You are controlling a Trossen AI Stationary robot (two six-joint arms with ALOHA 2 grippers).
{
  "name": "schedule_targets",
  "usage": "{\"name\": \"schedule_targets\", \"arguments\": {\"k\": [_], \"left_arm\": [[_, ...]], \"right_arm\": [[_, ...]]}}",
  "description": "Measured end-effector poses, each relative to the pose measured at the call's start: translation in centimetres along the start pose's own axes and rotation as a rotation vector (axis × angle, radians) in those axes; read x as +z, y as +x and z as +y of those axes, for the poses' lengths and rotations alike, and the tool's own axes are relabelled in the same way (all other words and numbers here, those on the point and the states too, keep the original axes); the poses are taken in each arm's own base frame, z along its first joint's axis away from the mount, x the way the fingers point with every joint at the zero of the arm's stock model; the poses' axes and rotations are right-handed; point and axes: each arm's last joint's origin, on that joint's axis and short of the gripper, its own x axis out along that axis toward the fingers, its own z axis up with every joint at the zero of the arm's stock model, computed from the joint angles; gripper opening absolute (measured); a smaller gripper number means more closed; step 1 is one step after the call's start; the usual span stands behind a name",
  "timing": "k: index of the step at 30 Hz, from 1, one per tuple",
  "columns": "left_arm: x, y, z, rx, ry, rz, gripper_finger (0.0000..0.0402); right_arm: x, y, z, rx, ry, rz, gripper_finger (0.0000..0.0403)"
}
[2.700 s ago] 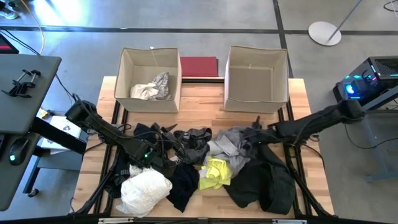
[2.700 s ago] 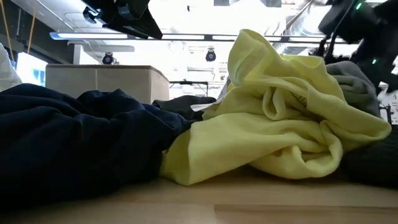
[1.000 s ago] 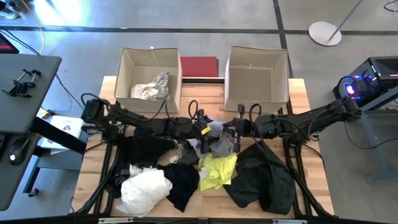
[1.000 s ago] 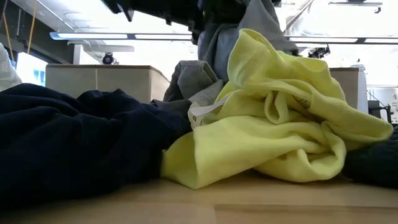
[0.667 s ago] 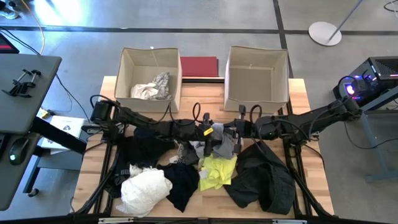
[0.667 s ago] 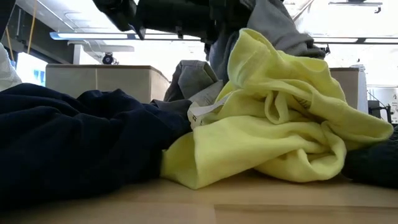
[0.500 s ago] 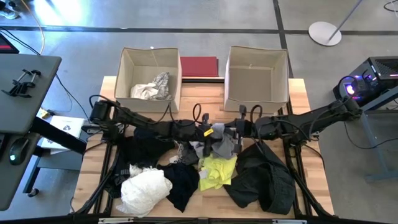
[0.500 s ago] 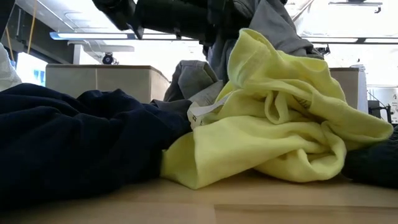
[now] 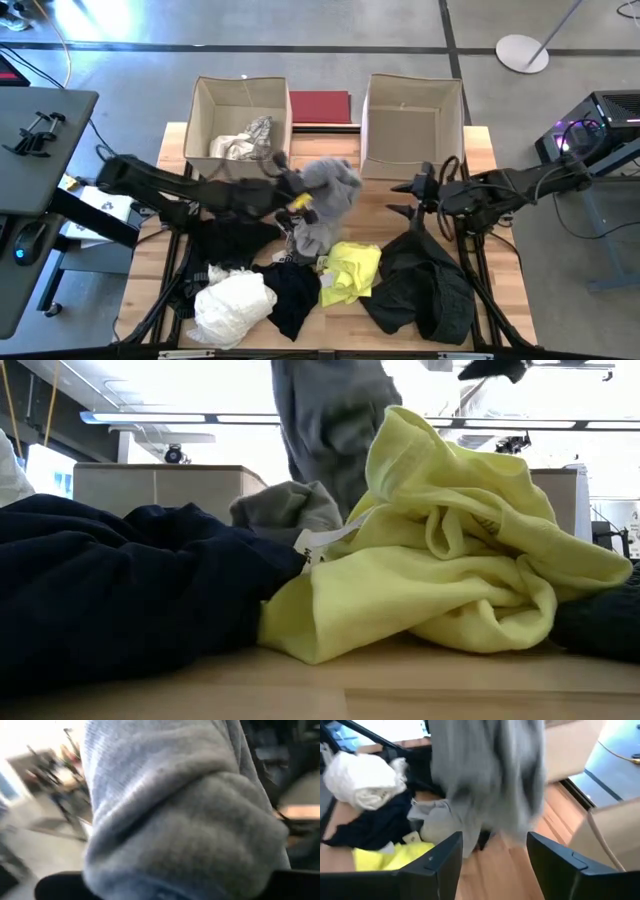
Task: Sort clothes
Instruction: Put the grey pants into the left brown laundry organizer
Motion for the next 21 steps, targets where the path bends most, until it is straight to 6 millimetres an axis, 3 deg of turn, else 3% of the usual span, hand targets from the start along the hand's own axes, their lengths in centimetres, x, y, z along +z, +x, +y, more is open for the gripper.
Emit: {"name": "schedule_targets", "arguments": {"k": [6, 11, 15, 18, 21], "left_arm": [[6.1, -3.2, 6.5, 0.288, 0.101, -0.085, 0.0013], [7.7, -4.1, 12.2, 0.556, 0.197, 0.008, 0.0014], [6.3, -3.5, 16.3, 0.705, 0.214, 0.135, 0.0014], [3.3, -2.4, 18.3, 0.706, 0.184, 0.274, 0.0014], [-0.5, -1.1, 19.8, 0.591, 0.053, 0.433, 0.0014]], "right_arm": [[-2.3, 0.4, 0.5, -0.066, -0.003, 0.011, 0.0206], [-4.2, 1.5, 1.0, -0.078, -0.004, 0.012, 0.0204], [-5.8, 2.4, 1.4, -0.062, -0.007, 0.003, 0.0204], [-6.8, 2.9, 1.5, -0.052, -0.012, 0.01, 0.0204], [-7.5, 3.1, 1.6, -0.047, -0.006, 0.026, 0.0204]]}}
